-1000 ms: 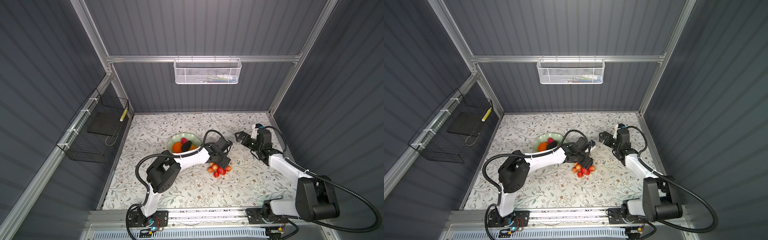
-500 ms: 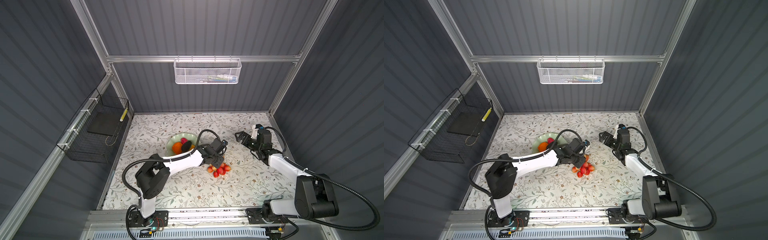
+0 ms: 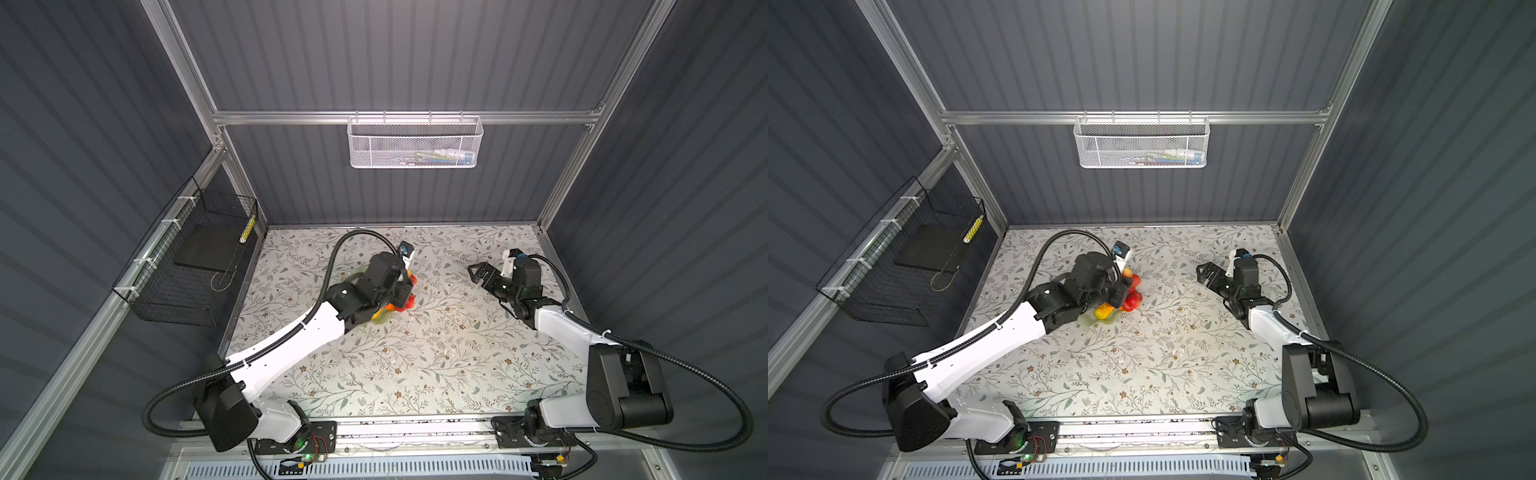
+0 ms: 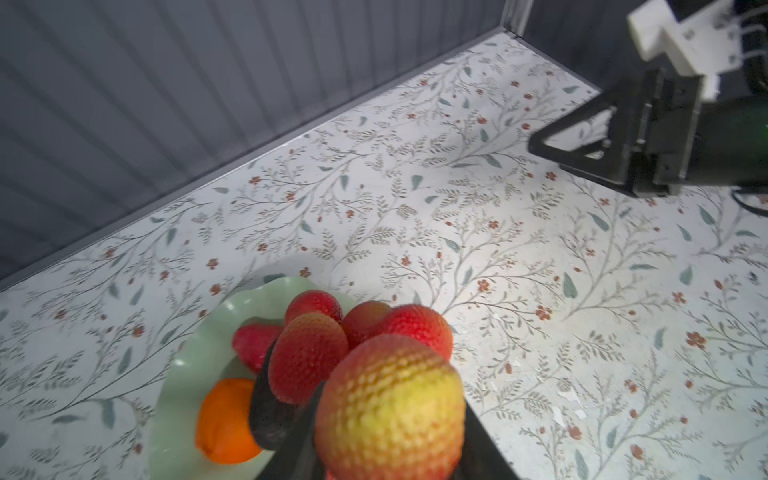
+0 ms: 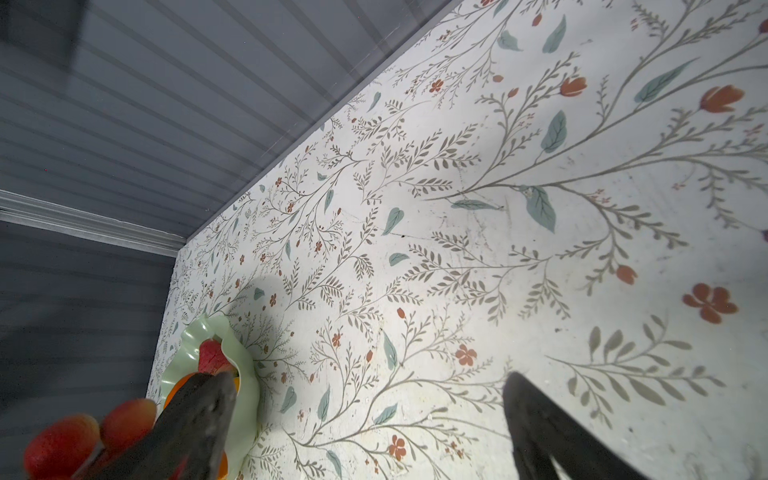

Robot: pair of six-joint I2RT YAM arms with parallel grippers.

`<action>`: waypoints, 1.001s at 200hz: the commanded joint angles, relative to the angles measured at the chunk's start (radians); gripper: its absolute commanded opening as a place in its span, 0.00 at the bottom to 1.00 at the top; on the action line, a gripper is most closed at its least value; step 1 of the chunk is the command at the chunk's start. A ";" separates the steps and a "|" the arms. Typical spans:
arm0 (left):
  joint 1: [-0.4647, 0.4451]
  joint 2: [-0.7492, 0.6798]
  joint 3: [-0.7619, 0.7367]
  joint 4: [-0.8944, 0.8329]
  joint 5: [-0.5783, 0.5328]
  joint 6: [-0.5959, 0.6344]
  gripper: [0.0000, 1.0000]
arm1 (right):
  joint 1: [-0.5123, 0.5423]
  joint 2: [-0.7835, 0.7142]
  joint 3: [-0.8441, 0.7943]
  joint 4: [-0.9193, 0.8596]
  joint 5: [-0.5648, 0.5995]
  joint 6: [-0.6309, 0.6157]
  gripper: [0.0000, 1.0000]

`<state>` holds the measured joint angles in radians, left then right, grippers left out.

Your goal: Place and organize the fake fruits in the fruit bowl

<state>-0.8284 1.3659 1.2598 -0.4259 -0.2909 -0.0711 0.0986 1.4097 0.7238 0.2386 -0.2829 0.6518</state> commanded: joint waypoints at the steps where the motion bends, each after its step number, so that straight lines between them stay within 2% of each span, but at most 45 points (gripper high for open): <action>1: 0.016 -0.063 0.003 -0.040 -0.029 0.045 0.45 | -0.003 0.004 0.012 0.016 -0.015 0.008 0.99; 32: 0.049 -0.091 0.012 -0.056 -0.098 0.092 0.49 | -0.004 0.020 0.021 0.024 -0.028 0.017 0.99; 72: 0.118 -0.053 -0.032 -0.011 -0.079 0.078 0.52 | -0.004 0.032 0.028 0.027 -0.042 0.023 0.99; 93: 0.155 -0.063 -0.078 0.032 -0.127 0.054 0.68 | -0.003 0.027 0.027 0.015 -0.041 0.010 0.99; 106: 0.201 -0.094 -0.141 0.090 -0.130 0.033 0.80 | -0.004 0.023 0.032 -0.002 -0.030 -0.004 0.99; 130: 0.294 -0.171 -0.287 0.237 -0.180 0.013 0.95 | -0.004 -0.002 0.051 -0.072 0.007 -0.066 0.99; 155: 0.373 -0.245 -0.481 0.450 -0.277 0.015 1.00 | -0.004 -0.094 0.020 -0.108 0.138 -0.155 0.99; 186: 0.457 -0.249 -0.679 0.661 -0.365 0.023 1.00 | -0.001 -0.281 -0.127 -0.032 0.431 -0.323 0.99; 200: 0.500 -0.228 -0.775 0.819 -0.399 0.048 1.00 | -0.002 -0.372 -0.201 0.021 0.557 -0.425 0.99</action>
<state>-0.3824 1.1194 0.6018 0.1051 -0.5907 -0.0452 0.0986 1.1492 0.6239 0.1944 -0.0071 0.4370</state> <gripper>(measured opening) 0.997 0.989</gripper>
